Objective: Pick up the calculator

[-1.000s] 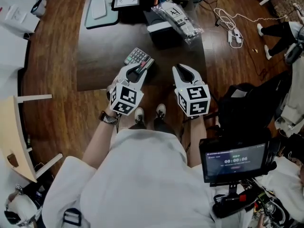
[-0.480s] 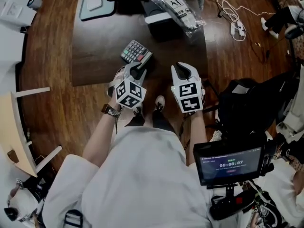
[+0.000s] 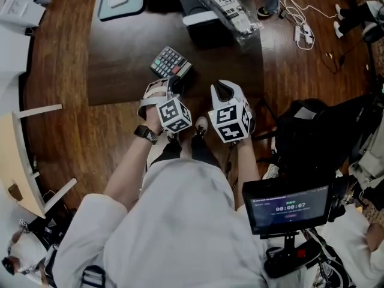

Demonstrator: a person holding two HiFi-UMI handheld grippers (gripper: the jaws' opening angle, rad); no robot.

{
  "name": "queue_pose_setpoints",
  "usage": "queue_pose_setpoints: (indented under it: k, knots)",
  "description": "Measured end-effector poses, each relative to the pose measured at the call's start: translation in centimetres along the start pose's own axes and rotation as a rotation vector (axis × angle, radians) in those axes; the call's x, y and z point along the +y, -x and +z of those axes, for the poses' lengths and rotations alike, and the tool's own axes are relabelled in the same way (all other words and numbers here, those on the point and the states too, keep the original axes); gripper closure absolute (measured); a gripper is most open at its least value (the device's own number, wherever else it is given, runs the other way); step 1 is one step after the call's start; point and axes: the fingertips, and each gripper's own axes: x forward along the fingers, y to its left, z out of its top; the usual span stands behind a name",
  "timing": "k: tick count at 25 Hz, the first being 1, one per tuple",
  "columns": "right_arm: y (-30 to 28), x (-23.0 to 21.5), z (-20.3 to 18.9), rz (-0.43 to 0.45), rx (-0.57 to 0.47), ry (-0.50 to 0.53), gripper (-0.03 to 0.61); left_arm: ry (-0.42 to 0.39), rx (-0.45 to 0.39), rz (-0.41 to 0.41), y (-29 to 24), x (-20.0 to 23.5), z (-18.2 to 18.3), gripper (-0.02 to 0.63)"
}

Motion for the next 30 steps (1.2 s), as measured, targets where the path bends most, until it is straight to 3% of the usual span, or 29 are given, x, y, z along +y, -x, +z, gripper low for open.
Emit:
queue_pose_setpoints:
  k: [4,8,11,19,24,30]
  knots:
    - [-0.6,0.3,-0.4,0.024,-0.003,-0.015,0.543,0.034,0.075,0.005,-1.3,-0.4,-0.6,0.471]
    - [-1.0,0.8,-0.7,0.056,-0.005,-0.023,0.543,-0.024,0.155,0.062,-2.9,-0.5,-1.8,0.437]
    - [-1.3,0.9,-1.1,0.068,-0.008,-0.044,0.543,-0.024,0.193,0.087,-3.7,-0.4,-2.2,0.434]
    - [-1.8,-0.3,-2.1,0.076,-0.005,-0.07,0.543,-0.012,0.225,0.109,-4.8,-0.2,-2.7,0.436]
    - [-2.2,-1.0,-2.7,0.072,-0.009,-0.113,0.543,0.016,0.187,0.116,-5.2,-0.2,-1.8,0.44]
    - [-2.4,-1.7,-2.9,0.067,-0.017,-0.144,0.543,-0.034,0.223,0.197,-5.1,0.3,-2.3,0.505]
